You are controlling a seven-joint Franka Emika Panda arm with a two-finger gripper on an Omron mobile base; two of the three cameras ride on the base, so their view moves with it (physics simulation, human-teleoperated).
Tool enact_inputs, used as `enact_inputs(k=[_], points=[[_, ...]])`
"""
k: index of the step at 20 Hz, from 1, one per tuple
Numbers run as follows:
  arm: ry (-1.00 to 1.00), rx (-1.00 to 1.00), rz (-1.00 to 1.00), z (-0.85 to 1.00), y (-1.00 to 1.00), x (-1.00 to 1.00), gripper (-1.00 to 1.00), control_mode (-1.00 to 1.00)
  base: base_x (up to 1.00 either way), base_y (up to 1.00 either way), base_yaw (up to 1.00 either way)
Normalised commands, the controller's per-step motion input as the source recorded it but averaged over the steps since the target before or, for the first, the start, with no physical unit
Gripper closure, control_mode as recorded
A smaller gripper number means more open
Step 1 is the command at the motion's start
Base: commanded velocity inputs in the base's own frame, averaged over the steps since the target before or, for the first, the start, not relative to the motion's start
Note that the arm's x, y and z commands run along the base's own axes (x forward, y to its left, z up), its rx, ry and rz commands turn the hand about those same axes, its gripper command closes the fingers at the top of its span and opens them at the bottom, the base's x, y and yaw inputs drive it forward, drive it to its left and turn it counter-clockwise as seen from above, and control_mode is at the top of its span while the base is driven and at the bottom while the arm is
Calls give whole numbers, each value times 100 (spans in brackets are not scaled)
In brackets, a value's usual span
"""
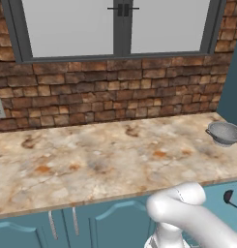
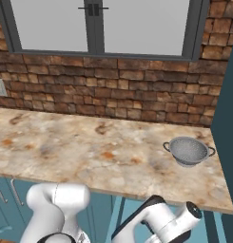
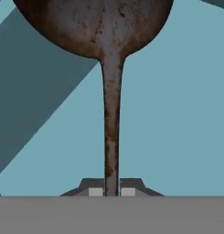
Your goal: Pick the ladle from the drawer and place it on the counter.
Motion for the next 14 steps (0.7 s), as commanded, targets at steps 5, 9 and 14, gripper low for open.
enact_inputs(k=[5,9,14], points=[[-13,3,-1,100,7,4,100,-100,0,0,0],[-37,-3,-12,100,45,59,100,-100,0,0,0],[-26,-4,-5,100,26,98,100,-100,0,0,0]])
